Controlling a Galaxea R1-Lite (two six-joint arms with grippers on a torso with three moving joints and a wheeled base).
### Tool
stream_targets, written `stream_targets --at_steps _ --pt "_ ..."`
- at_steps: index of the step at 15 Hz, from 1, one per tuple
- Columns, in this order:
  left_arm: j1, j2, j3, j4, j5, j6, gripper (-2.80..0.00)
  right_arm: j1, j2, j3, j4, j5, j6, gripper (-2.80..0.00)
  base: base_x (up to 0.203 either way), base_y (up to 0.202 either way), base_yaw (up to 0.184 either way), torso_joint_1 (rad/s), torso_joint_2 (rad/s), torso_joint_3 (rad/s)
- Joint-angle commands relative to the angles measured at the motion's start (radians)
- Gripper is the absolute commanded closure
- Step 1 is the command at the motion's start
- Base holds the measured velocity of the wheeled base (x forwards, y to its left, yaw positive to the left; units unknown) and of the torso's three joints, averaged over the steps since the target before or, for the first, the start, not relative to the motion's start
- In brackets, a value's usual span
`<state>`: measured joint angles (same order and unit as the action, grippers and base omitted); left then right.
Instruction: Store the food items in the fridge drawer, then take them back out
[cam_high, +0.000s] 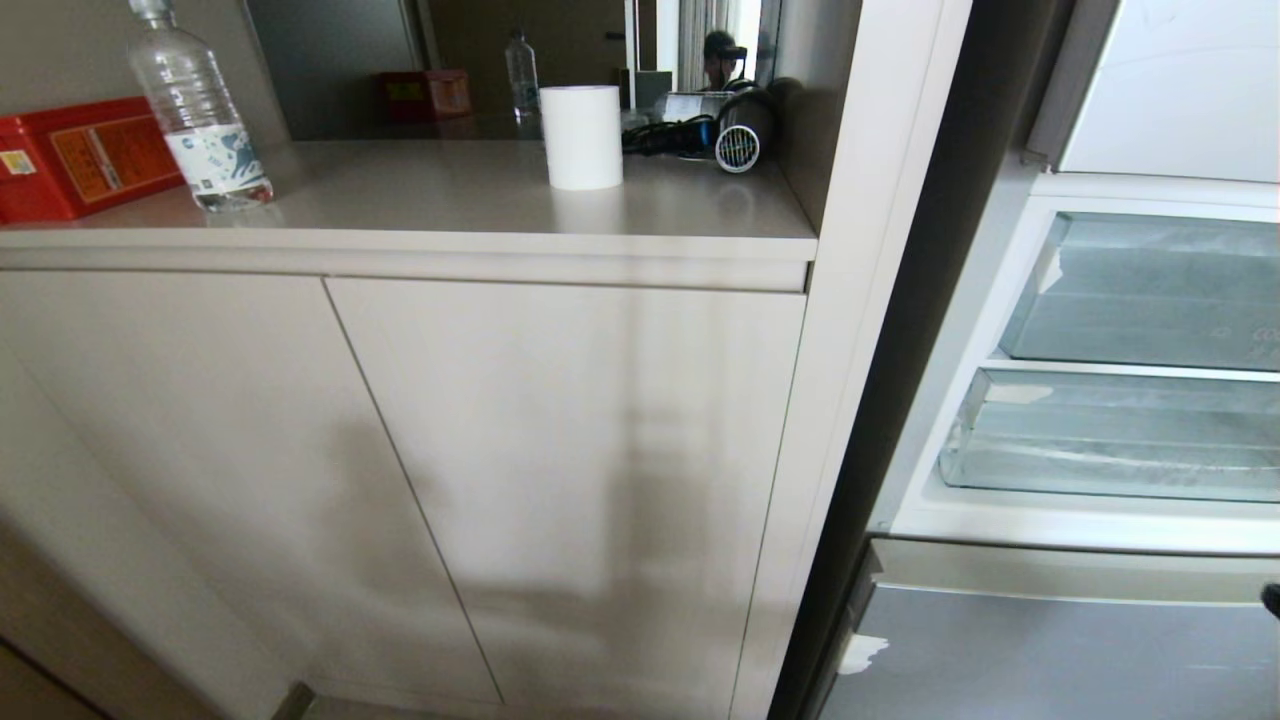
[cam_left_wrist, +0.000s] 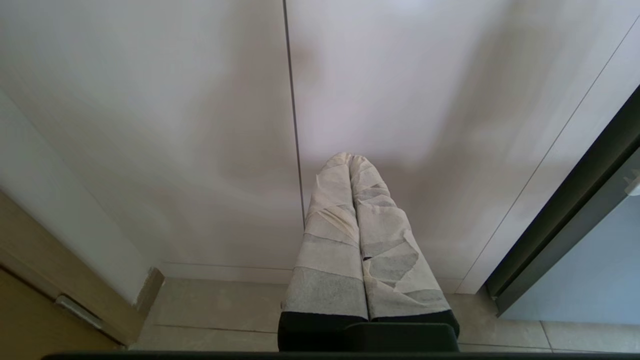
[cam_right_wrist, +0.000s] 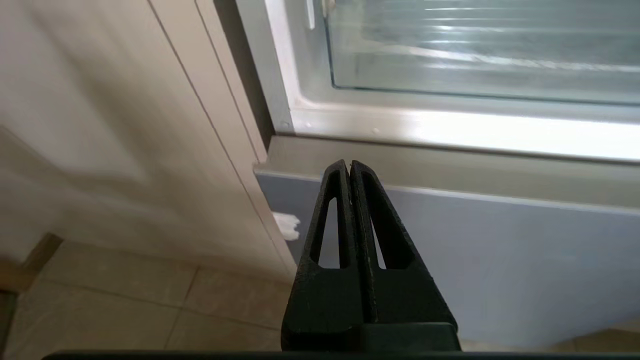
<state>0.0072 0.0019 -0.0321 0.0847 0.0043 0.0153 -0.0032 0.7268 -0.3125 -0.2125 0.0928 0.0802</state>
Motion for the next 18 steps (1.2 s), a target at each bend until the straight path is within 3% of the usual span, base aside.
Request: stream_targets --at_steps 1,4,5,9,13,18 --pt "0.0 0.0 0.0 0.001 0.0 0.0 0.0 0.0 0.295 -0.012 -0.153 0.01 0.001 0.0 0.0 0.0 0.0 0.0 0.0 0.0" --pt "0.0 0.0 0.0 0.001 0.0 0.0 0.0 0.009 0.521 0.0 -0.426 0.031 -0.002 0.0 0.0 0.0 0.0 0.0 0.0 0.0" --pt "0.0 0.0 0.0 0.001 0.0 0.0 0.0 0.015 0.56 0.003 -0.476 0.034 -0.003 -2.75 0.0 0.0 0.0 0.0 0.0 0.0" --pt "0.0 0.0 0.0 0.001 0.0 0.0 0.0 0.059 0.705 0.032 -0.679 0.038 -0.001 -2.8 0.0 0.0 0.0 0.0 0.0 0.0" --pt "0.0 0.0 0.0 0.001 0.0 0.0 0.0 0.067 0.865 0.12 -1.023 0.033 -0.006 -2.8 0.0 0.0 0.0 0.0 0.0 0.0" --pt "0.0 0.0 0.0 0.001 0.0 0.0 0.0 0.062 1.031 0.131 -1.215 -0.019 -0.004 -2.8 0.0 0.0 0.0 0.0 0.0 0.0"
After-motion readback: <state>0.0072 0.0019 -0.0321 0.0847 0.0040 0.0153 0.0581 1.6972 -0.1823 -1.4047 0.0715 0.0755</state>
